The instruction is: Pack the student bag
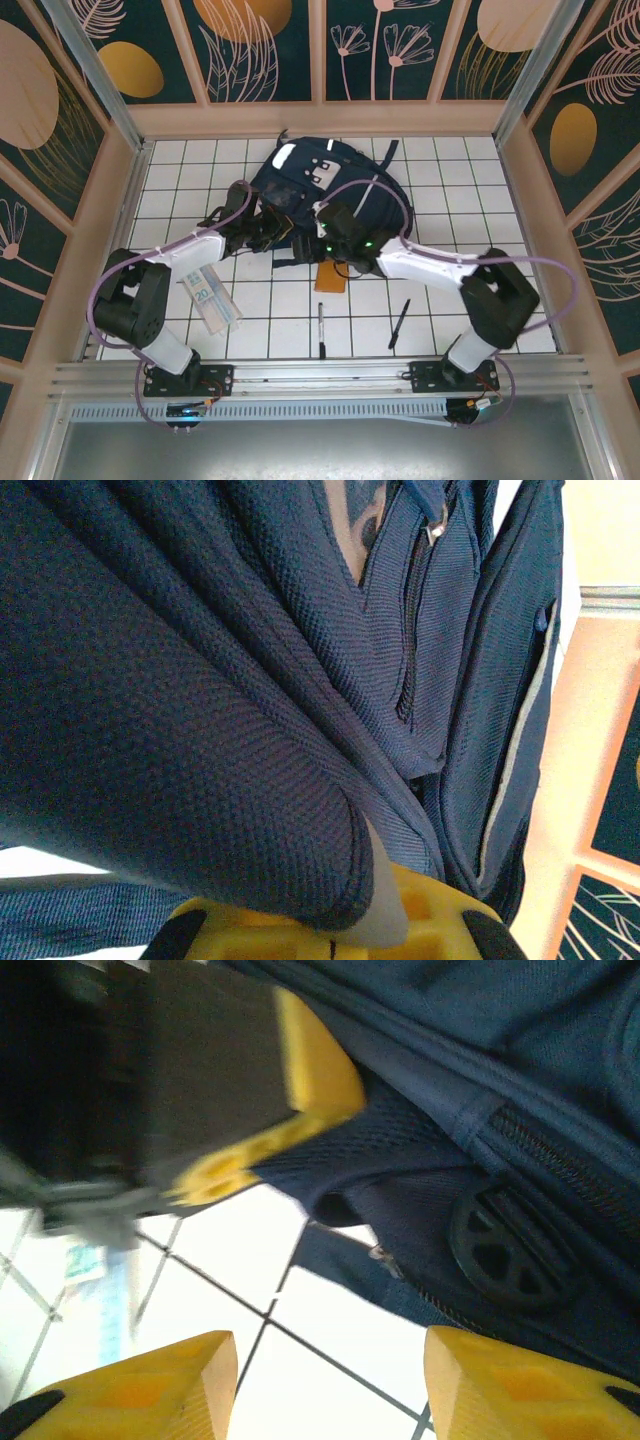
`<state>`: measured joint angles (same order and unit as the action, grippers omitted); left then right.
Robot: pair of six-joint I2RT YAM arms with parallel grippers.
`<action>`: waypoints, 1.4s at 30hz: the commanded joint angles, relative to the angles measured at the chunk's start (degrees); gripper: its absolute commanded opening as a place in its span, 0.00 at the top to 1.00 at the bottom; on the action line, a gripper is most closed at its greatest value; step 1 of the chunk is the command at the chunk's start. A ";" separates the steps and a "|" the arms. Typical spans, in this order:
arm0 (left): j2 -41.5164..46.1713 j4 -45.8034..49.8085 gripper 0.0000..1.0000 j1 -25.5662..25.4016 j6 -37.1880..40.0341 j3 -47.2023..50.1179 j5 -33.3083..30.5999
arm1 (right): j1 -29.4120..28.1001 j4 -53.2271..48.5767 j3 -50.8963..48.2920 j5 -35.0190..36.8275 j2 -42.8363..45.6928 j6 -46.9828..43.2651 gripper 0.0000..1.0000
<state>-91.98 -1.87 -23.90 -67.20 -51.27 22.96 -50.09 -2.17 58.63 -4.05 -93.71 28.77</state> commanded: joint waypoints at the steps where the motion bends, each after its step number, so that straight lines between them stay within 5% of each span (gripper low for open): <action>1: -0.09 0.06 1.00 -0.27 -3.92 -2.68 6.65 | -0.31 0.36 3.04 11.02 -3.81 9.47 0.51; 8: 1.02 0.11 1.00 -0.28 -5.00 -2.26 5.46 | -3.70 0.20 7.36 22.00 -10.28 16.26 0.52; 12: 0.49 -1.09 1.00 -0.27 -5.96 -1.60 7.05 | -4.87 -0.19 11.15 22.44 -14.48 17.42 0.59; 17: 0.88 -1.65 1.00 -0.27 -6.06 -1.02 7.13 | -6.87 -8.11 15.91 34.07 -18.84 20.25 0.62; 22: 1.19 -1.99 1.00 -0.29 -6.32 -0.81 7.26 | -6.82 -9.00 16.80 36.57 -20.29 20.89 0.72; 27: 0.93 -1.26 1.00 -0.23 -5.80 -1.07 6.62 | -6.96 -11.72 17.28 37.41 -18.66 22.19 0.94; 33: -1.41 3.21 1.00 0.22 0.48 -3.93 2.93 | -5.99 -14.87 13.96 31.99 -12.56 22.44 1.00; 42: -5.84 8.59 1.00 3.08 10.11 -10.12 -3.93 | 0.02 -14.17 4.45 8.19 -5.28 10.64 1.00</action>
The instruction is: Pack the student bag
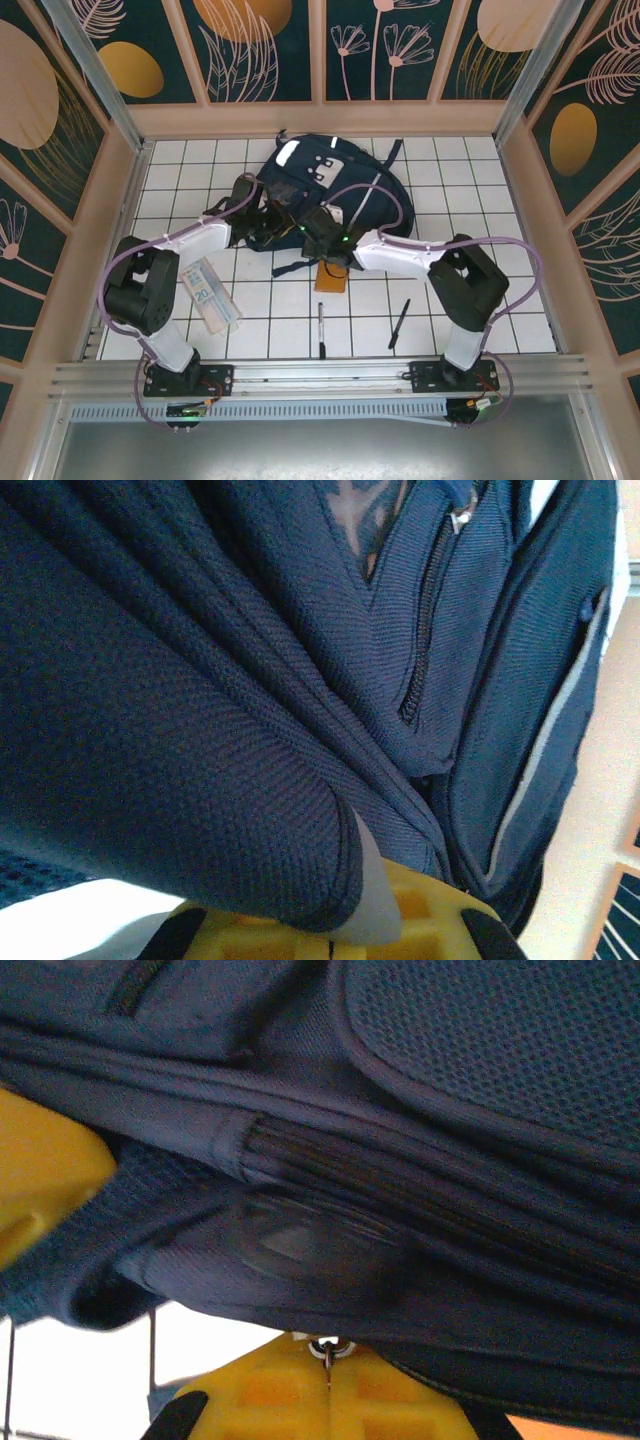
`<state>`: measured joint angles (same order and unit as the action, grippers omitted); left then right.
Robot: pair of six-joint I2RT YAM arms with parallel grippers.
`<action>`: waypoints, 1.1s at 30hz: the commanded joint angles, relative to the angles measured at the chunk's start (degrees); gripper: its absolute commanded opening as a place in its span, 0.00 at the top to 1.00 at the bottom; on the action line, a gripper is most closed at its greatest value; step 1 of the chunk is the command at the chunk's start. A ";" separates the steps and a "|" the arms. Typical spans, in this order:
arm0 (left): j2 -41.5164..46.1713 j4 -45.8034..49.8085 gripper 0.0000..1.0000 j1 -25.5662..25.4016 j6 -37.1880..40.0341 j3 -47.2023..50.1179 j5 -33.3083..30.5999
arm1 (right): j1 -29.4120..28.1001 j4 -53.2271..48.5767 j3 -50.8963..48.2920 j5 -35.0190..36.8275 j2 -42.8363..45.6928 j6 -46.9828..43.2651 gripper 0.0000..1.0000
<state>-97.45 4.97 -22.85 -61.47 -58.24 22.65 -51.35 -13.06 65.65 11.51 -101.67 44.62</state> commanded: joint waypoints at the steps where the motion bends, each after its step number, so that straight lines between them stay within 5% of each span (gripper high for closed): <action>1: -0.43 2.53 1.00 2.46 5.62 -3.81 -4.70 | 1.60 -3.67 -3.18 -8.87 3.46 -6.78 1.00; 9: -2.98 4.07 1.00 6.10 11.90 -7.13 -9.46 | 7.23 -6.90 -7.78 -10.28 9.29 -13.61 1.00; 17: -14.16 7.58 1.00 11.61 21.50 -17.24 -7.31 | 9.86 -3.03 -11.22 -21.10 12.00 -20.76 1.00; 20: -16.66 9.35 0.80 11.68 25.52 -22.55 -4.37 | 9.57 -0.28 -9.69 -24.60 9.98 -19.89 1.00; 23: -15.86 15.69 0.64 11.95 28.19 -26.73 -7.87 | 8.40 1.58 -6.34 -26.09 7.09 -19.23 1.00; 26: -13.14 23.10 0.56 12.00 29.00 -27.27 -8.30 | 6.66 3.82 -2.65 -27.89 4.01 -17.72 1.00; 31: -3.79 20.13 0.49 11.83 22.75 -10.79 -1.87 | 3.93 5.41 3.65 -28.78 -0.66 -17.76 1.00; 32: -1.49 18.22 0.37 11.57 20.78 -6.91 -1.35 | 3.66 5.65 4.37 -29.21 -1.48 -18.06 1.00; 33: 0.48 16.36 0.36 11.17 18.60 -3.92 -0.68 | 3.52 6.06 4.80 -29.82 -2.13 -18.23 1.00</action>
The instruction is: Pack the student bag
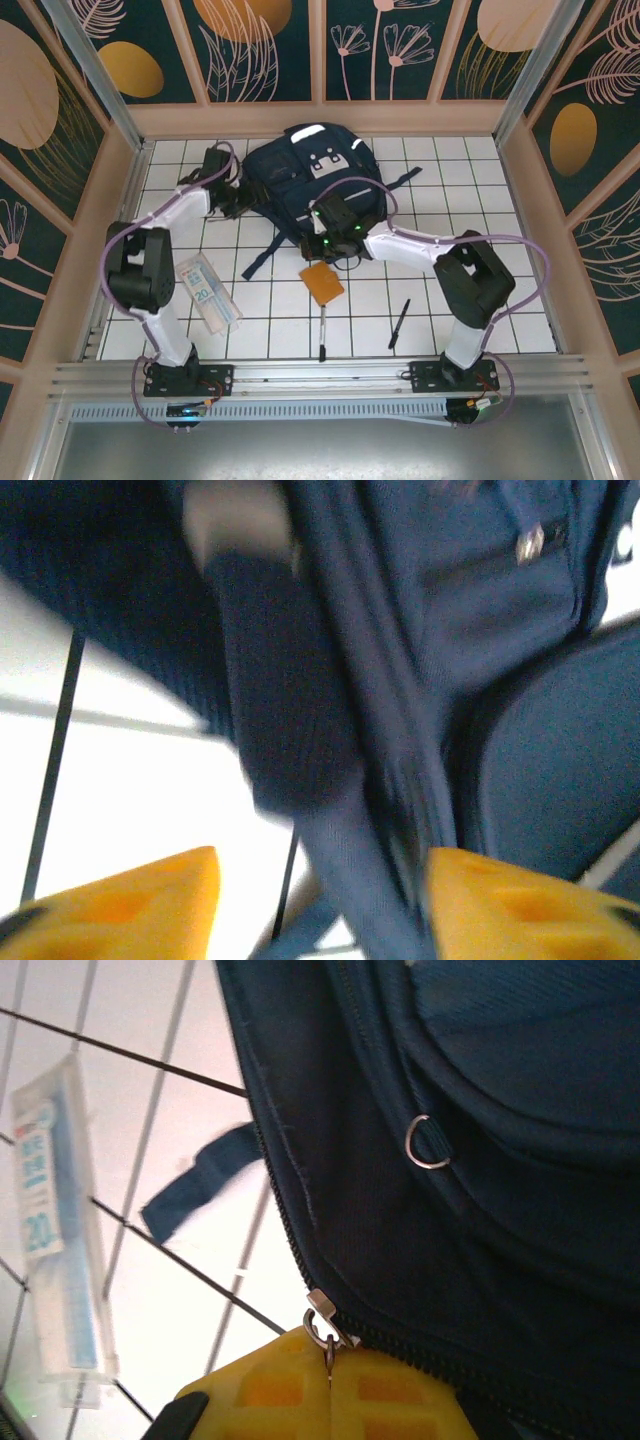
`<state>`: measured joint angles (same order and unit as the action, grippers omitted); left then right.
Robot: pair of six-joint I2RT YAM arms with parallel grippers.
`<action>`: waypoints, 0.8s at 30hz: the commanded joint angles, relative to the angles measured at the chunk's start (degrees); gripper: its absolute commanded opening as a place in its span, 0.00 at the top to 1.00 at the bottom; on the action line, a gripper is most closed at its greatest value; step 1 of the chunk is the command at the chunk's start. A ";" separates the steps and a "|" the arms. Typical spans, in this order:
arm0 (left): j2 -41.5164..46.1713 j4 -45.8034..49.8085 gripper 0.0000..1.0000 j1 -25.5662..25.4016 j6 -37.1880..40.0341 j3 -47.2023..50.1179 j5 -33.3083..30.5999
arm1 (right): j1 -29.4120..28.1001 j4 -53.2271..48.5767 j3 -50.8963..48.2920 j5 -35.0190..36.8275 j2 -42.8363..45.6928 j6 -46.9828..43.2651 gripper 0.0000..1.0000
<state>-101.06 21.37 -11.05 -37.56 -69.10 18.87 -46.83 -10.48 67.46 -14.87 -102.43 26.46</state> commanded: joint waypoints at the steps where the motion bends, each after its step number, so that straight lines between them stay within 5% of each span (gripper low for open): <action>1: 6.10 -2.93 0.34 -1.23 -7.73 10.24 4.44 | -1.14 4.14 3.23 -4.29 -1.86 -0.13 1.00; 4: 9.36 -11.61 0.32 -2.29 -15.41 17.47 8.81 | -1.96 5.62 3.44 -6.36 -3.25 -0.53 1.00; 13: 11.42 -21.94 0.30 -5.06 -27.05 22.09 5.48 | -5.51 7.52 4.98 -7.21 -7.04 -1.39 1.00; 24: 19.92 -16.62 0.30 -5.69 -30.66 23.79 -0.79 | -6.00 9.60 2.69 -5.35 -7.55 -0.35 1.00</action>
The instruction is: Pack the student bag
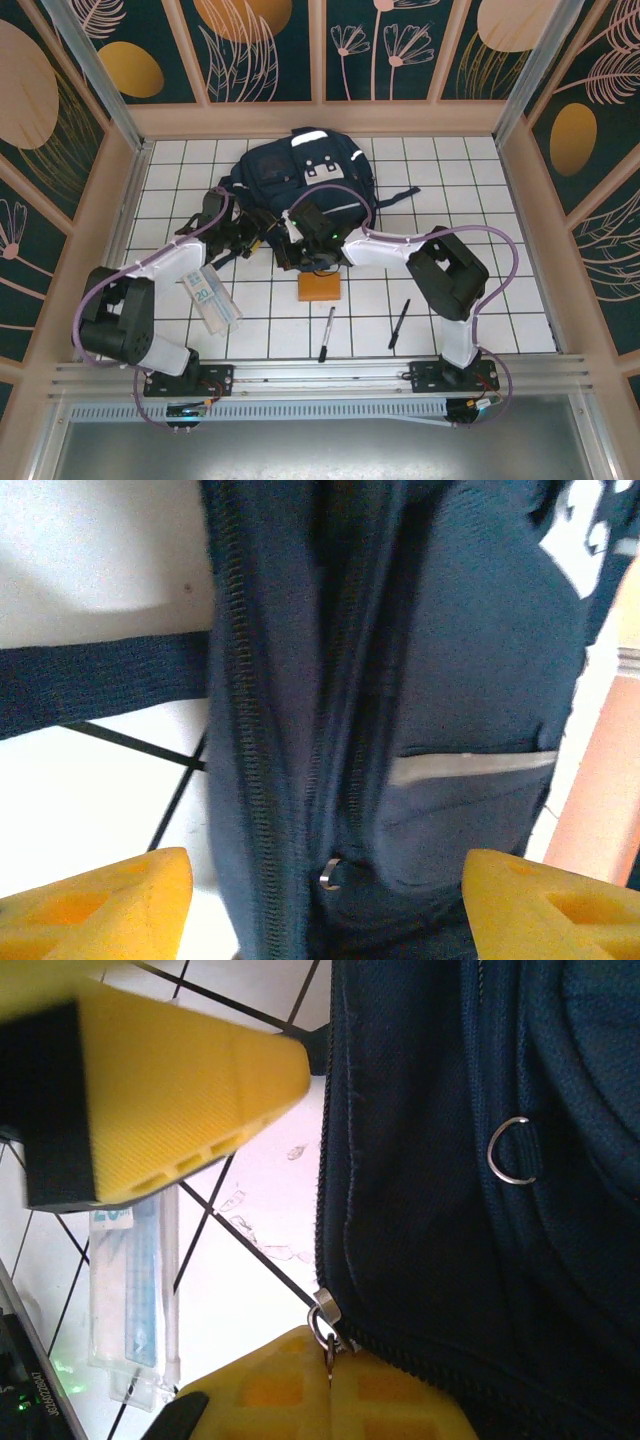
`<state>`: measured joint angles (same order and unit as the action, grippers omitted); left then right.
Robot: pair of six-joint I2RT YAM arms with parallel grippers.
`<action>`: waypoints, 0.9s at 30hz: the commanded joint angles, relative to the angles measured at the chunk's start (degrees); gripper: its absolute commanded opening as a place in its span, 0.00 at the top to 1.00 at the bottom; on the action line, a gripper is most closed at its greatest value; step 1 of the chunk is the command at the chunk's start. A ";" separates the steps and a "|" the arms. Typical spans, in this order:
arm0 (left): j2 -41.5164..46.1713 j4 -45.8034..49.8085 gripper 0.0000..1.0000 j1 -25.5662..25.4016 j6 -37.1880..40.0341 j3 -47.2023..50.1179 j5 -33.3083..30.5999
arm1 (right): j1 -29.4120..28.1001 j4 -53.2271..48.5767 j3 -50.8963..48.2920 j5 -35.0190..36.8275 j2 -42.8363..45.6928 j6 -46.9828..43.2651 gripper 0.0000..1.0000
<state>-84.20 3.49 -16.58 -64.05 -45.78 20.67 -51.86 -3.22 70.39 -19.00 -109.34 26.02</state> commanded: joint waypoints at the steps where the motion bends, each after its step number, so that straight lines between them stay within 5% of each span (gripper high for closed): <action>1: 4.22 0.31 0.29 -0.14 -4.62 1.28 -3.32 | -0.97 2.41 -0.08 -1.19 -0.73 0.08 1.00; 3: 4.23 -0.23 0.24 -0.21 -3.35 1.56 -3.67 | -0.97 2.70 0.14 -1.28 -0.82 0.04 1.00; 7: -2.12 -1.18 0.29 -0.27 -1.19 0.43 2.41 | -1.01 4.10 0.58 -2.51 -1.04 0.26 1.00; 13: -6.20 -0.18 0.53 -0.25 1.38 -0.89 -2.09 | -0.88 2.72 2.39 -0.85 -1.06 0.00 1.00; 14: -6.63 0.83 0.59 -0.26 2.19 -1.59 -2.57 | -0.82 2.37 2.47 -0.62 -1.06 -0.16 1.00; 17: -7.83 2.91 0.98 -0.04 4.93 -3.56 -3.02 | -0.71 0.74 2.48 0.49 -0.66 -0.26 1.00; 27: -9.97 8.99 1.00 5.50 17.30 -9.60 -5.51 | 6.03 -19.05 -0.15 5.04 2.64 -14.83 1.00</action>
<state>-93.21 11.86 -14.24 -52.29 -53.08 19.00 -49.10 -10.02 71.79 -16.36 -109.19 18.20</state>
